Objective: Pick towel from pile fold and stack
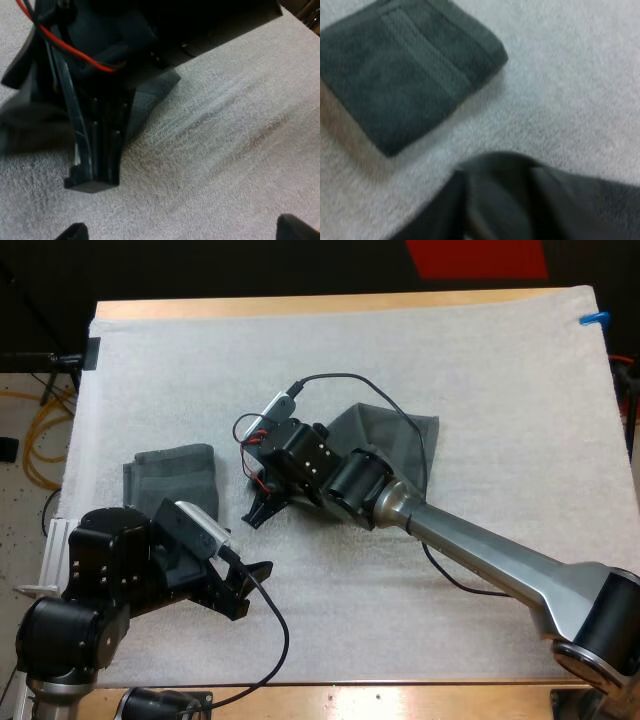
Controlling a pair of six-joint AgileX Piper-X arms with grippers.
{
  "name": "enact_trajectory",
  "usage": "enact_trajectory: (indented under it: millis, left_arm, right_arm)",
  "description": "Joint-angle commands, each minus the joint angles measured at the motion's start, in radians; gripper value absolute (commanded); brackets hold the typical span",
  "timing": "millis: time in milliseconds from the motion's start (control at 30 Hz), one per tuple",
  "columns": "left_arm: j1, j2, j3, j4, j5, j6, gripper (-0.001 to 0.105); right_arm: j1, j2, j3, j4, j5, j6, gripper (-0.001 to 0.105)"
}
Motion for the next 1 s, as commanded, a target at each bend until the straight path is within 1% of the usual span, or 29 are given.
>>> enact_trajectory:
  millis: [0, 33, 133, 300, 500, 633, 800, 900, 967]
  left_arm:
    - [-0.005, -0.002, -0.005, -0.002, -0.002, 0.001, 0.071]
    - [-0.005, -0.002, -0.005, -0.002, -0.002, 0.001, 0.071]
    - [-0.005, -0.002, -0.005, -0.002, -0.002, 0.001, 0.071]
    - [-0.005, -0.002, -0.005, -0.002, -0.002, 0.001, 0.071]
    - [-0.005, -0.002, -0.005, -0.002, -0.002, 0.004, 0.071]
    - [-0.005, -0.002, -0.005, -0.002, -0.002, 0.006, 0.071]
    - [-0.005, -0.002, -0.005, -0.005, -0.002, 0.01, 0.071]
    - [-0.005, -0.002, -0.005, -0.02, -0.002, 0.01, 0.071]
    - [-0.005, 0.002, -0.005, -0.034, -0.002, 0.01, 0.071]
  right_arm:
    - [-0.005, -0.014, -0.013, 0.026, -0.015, -0.011, 0.056]
    - [-0.009, -0.014, -0.02, 0.047, -0.006, -0.025, 0.06]
    - [-0.033, -0.014, -0.032, 0.072, 0.056, -0.05, 0.06]
    - [-0.121, -0.008, -0.032, 0.077, 0.059, -0.039, 0.06]
    - [-0.258, 0.031, -0.03, 0.134, 0.042, -0.039, 0.06]
    - [-0.343, 0.075, -0.03, 0.162, -0.016, -0.041, 0.06]
    - [-0.409, 0.133, -0.03, 0.177, -0.055, -0.041, 0.053]
    - [-0.428, 0.16, -0.03, 0.178, -0.116, -0.038, 0.054]
    - [-0.436, 0.185, -0.03, 0.178, -0.195, -0.041, 0.054]
